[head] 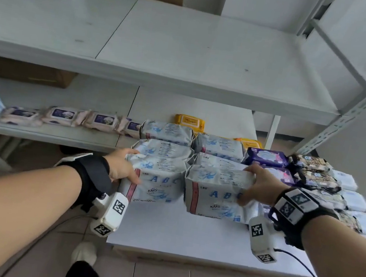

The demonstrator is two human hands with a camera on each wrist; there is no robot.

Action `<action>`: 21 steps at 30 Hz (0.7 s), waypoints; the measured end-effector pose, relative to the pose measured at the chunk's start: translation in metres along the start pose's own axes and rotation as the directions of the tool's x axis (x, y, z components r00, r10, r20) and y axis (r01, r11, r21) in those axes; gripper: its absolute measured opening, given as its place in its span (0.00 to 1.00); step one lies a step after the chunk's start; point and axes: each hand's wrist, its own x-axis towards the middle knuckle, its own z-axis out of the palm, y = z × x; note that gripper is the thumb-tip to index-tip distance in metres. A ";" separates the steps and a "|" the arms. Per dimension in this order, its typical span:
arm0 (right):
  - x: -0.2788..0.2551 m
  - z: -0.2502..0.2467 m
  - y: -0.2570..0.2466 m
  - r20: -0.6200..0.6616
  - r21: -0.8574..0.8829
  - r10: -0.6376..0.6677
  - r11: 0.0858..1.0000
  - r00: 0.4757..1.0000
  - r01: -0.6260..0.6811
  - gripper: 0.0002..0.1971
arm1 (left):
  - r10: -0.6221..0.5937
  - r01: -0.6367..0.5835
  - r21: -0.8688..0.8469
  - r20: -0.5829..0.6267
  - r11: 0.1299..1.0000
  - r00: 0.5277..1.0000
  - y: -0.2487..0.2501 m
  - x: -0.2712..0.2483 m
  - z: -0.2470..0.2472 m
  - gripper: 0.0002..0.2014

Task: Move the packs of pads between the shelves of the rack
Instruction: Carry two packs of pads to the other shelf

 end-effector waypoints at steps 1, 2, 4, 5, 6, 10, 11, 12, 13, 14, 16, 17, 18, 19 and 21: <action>0.005 0.007 0.003 -0.005 -0.006 0.007 1.000 1.000 -0.007 0.38 | 0.001 -0.001 0.033 -0.006 0.999 1.000 -0.008 0.003 0.003 0.44; 0.011 0.014 0.006 -0.015 -0.013 0.013 1.000 1.000 -0.013 0.38 | 0.003 -0.001 0.065 -0.024 0.998 1.000 -0.015 0.007 0.005 0.44; 0.023 0.027 0.013 -0.041 -0.020 0.022 1.000 0.999 -0.023 0.38 | 0.010 -0.001 0.119 -0.072 0.993 0.997 -0.027 0.015 0.010 0.44; 0.028 0.033 0.017 -0.057 -0.020 0.022 1.000 0.998 -0.024 0.38 | 0.016 -0.004 0.139 -0.091 0.990 0.996 -0.031 0.019 0.012 0.43; 0.033 0.039 0.021 -0.078 -0.023 0.020 0.999 0.997 -0.022 0.38 | 0.019 -0.003 0.154 -0.105 0.988 0.994 -0.035 0.023 0.013 0.43; 0.048 0.057 0.036 -0.171 -0.093 0.012 0.995 0.985 -0.029 0.42 | 0.027 0.007 0.224 -0.146 0.974 0.989 -0.045 0.035 0.013 0.44; 0.050 0.059 0.040 -0.194 -0.120 0.018 0.992 0.981 -0.042 0.42 | 0.030 0.012 0.261 -0.156 0.965 0.987 -0.047 0.037 0.012 0.45; 0.052 0.061 0.044 -0.215 -0.143 0.025 0.988 0.976 -0.057 0.42 | 0.033 0.019 0.299 -0.168 0.954 0.985 -0.049 0.038 0.011 0.45; 0.054 0.062 0.047 -0.232 -0.161 0.034 0.984 0.972 -0.073 0.42 | 0.033 0.029 0.333 -0.179 0.943 0.983 -0.050 0.039 0.010 0.45; 0.055 0.064 0.050 -0.244 -0.174 0.048 0.980 0.968 -0.092 0.42 | 0.033 0.039 0.362 -0.191 0.931 0.981 -0.051 0.041 0.010 0.45; 0.059 0.067 0.054 -0.261 -0.190 0.078 0.973 0.962 -0.131 0.41 | 0.034 0.052 0.401 -0.203 0.915 0.979 -0.052 0.044 0.009 0.44; 0.060 0.068 0.055 -0.267 -0.193 0.092 0.970 0.959 -0.147 0.41 | 0.041 0.049 0.412 -0.208 0.910 0.977 -0.052 0.046 0.009 0.44; 0.062 0.070 0.056 -0.274 -0.193 0.102 0.968 0.956 -0.158 0.41 | 0.058 0.037 0.419 -0.210 0.907 0.976 -0.052 0.048 0.010 0.42; 0.064 0.072 0.058 -0.281 -0.189 0.110 0.968 0.953 -0.167 0.41 | 0.080 0.019 0.426 -0.212 0.905 0.974 -0.051 0.051 0.012 0.39; 0.066 0.076 0.060 -0.302 -0.179 0.118 0.968 0.946 -0.178 0.40 | 0.119 -0.014 0.437 -0.214 0.899 0.970 -0.050 0.054 0.016 0.31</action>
